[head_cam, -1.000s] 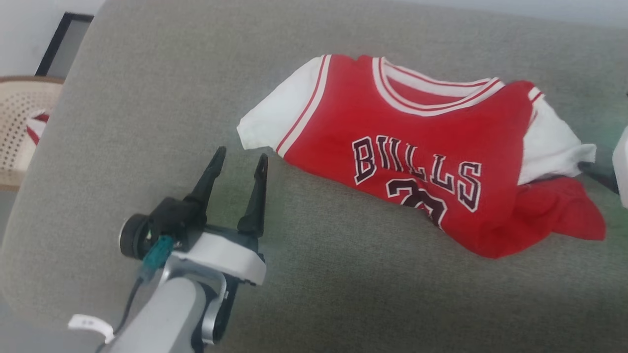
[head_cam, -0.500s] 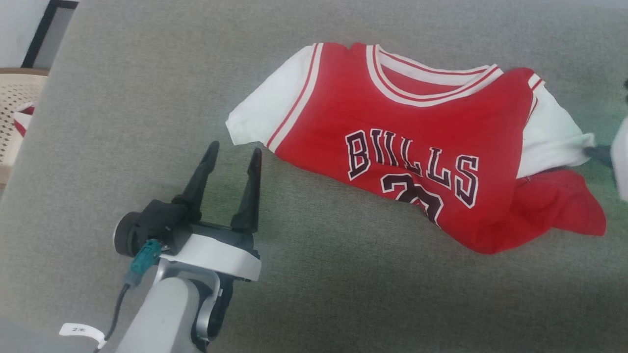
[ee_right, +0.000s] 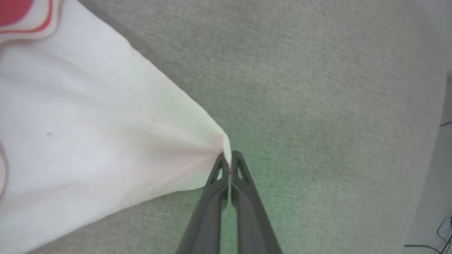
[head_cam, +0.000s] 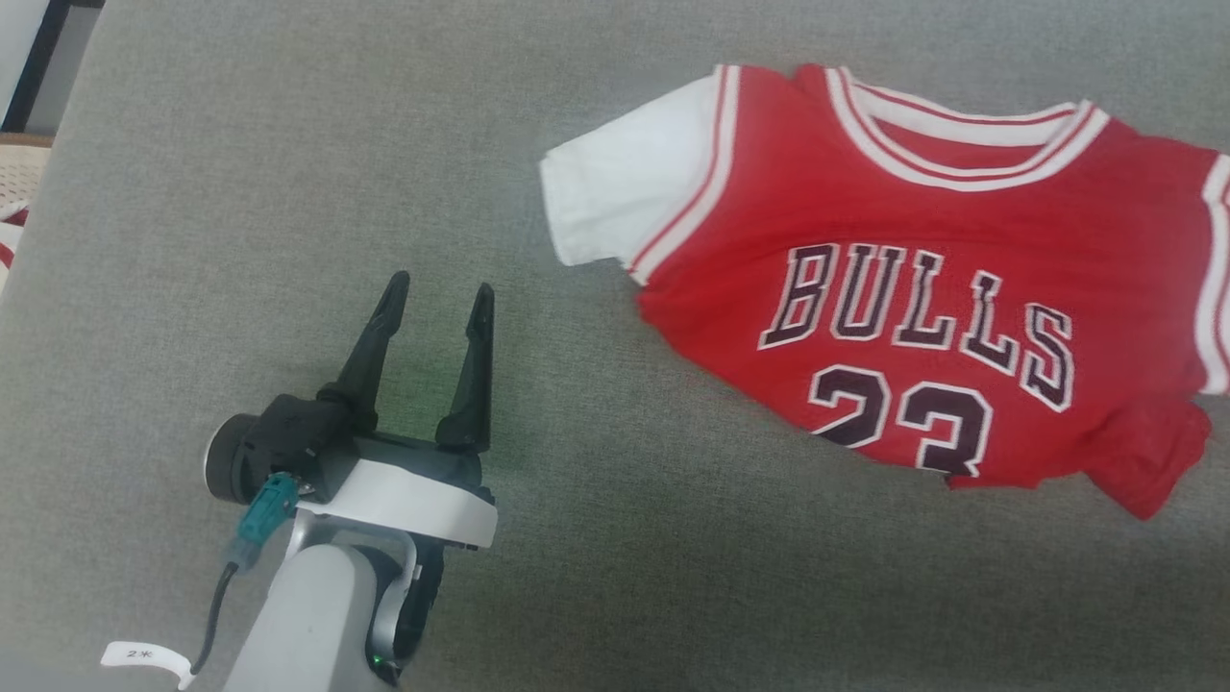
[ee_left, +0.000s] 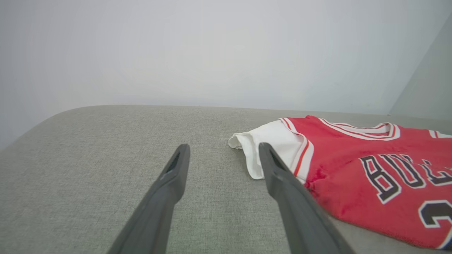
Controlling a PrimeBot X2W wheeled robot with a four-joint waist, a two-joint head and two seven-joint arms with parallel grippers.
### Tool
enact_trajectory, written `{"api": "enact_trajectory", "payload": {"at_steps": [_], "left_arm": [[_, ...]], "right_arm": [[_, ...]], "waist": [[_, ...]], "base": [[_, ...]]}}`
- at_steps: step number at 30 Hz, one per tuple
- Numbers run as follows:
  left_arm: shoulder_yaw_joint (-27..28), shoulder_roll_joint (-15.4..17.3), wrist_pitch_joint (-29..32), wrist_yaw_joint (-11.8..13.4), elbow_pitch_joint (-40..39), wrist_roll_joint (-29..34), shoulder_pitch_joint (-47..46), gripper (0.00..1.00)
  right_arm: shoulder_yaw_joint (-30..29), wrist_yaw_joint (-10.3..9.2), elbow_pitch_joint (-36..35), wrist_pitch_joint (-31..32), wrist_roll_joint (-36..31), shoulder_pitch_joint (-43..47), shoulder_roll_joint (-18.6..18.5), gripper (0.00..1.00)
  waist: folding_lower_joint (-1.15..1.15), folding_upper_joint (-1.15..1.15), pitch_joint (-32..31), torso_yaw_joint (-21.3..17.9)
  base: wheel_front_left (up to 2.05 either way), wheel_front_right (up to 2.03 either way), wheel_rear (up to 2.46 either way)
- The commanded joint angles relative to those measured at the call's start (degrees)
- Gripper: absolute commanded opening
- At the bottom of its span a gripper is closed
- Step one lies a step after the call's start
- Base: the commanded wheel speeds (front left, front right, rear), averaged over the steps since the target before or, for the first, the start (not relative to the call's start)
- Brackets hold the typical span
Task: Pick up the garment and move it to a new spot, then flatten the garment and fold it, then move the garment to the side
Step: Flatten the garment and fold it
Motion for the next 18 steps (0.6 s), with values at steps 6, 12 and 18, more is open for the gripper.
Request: {"api": "enact_trajectory", "payload": {"at_steps": [6,12,18], "left_arm": [[1.24,-0.02,-0.27,-1.35,0.81,1.83,0.39,1.00],[1.07,2.08,-0.24,-2.69,2.15,2.97,-1.61,1.00],[-0.15,7.13,4.24,-4.57,3.62,4.28,-8.07,1.00]], "right_arm": [[-0.89,-0.12,3.74,-5.06,-2.33,-0.15,1.79,0.00],[-3.35,-0.12,6.13,-15.82,-3.69,-0.40,4.84,1.00],[-4.96,-0.11,2.07,-27.02,-3.52,2.01,6.29,1.00]], "waist": [[0.00,0.00,-1.32,-1.02],[0.00,0.00,-3.26,-3.10],[0.00,0.00,-4.50,-6.85]], "base": [[0.00,0.00,0.00],[0.00,0.00,0.00],[0.00,0.00,0.00]]}}
